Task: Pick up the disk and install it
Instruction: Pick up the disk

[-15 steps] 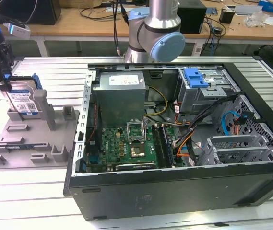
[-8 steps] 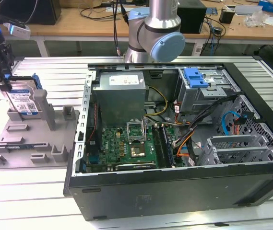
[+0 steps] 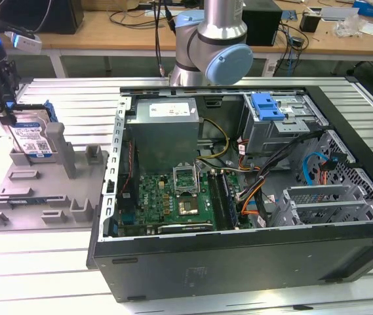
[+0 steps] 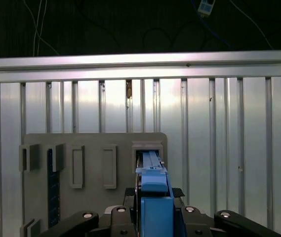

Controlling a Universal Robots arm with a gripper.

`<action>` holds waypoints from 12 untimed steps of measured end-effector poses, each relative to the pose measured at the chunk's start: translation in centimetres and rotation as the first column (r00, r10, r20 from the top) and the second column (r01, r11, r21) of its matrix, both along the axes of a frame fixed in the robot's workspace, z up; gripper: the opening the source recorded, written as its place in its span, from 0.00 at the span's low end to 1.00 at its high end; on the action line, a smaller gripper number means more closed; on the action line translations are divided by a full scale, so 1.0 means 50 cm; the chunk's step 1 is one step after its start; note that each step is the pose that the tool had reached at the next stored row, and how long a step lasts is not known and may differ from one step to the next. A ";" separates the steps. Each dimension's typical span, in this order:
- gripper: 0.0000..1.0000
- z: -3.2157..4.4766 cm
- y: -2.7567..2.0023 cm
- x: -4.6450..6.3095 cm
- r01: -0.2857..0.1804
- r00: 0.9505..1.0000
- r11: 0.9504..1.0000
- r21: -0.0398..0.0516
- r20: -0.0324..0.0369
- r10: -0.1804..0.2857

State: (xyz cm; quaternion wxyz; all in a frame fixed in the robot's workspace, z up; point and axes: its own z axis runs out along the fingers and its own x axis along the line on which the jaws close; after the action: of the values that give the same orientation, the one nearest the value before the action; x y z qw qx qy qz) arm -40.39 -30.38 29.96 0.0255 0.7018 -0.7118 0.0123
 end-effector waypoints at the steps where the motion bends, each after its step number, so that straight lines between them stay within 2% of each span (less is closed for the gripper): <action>1: 0.36 0.000 0.0000 0.000 0.000 1.000 1.000 0.000 0.000 0.000; 12: 0.36 -0.001 0.0000 0.000 0.000 1.000 1.000 0.000 0.000 0.000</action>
State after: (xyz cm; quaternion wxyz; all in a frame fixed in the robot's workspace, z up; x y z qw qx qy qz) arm -40.39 -30.38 29.93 0.0255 0.7019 -0.7118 0.0123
